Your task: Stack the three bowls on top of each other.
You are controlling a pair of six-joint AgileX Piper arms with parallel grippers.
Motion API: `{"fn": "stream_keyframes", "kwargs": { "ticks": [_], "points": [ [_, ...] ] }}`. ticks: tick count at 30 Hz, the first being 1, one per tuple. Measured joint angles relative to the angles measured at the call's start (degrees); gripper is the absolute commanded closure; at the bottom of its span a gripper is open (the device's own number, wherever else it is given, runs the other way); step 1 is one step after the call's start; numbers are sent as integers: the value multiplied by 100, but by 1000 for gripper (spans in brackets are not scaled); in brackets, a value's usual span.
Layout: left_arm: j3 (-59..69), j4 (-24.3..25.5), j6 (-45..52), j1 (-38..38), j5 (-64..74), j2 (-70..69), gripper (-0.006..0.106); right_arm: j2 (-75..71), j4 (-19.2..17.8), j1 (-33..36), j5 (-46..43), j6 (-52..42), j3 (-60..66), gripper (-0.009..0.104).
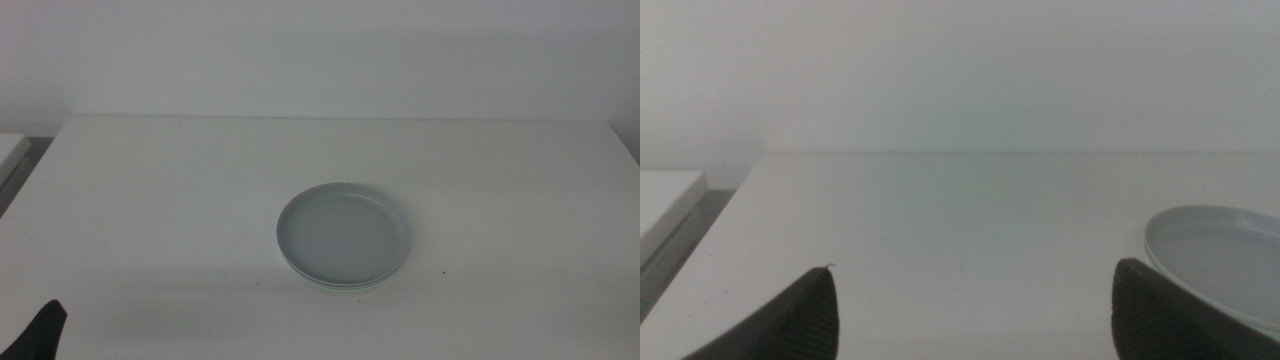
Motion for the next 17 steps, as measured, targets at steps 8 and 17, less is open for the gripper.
{"fn": "stream_keyframes", "kwargs": {
  "ticks": [8, 17],
  "points": [
    [0, 0, 0, 0, -95, 0, 7, 0, -30, 0, 0, 14, 0, 4],
    [0, 0, 0, 225, -95, 0, 7, 0, -30, 0, 0, 25, 0, 4]
  ]
}}
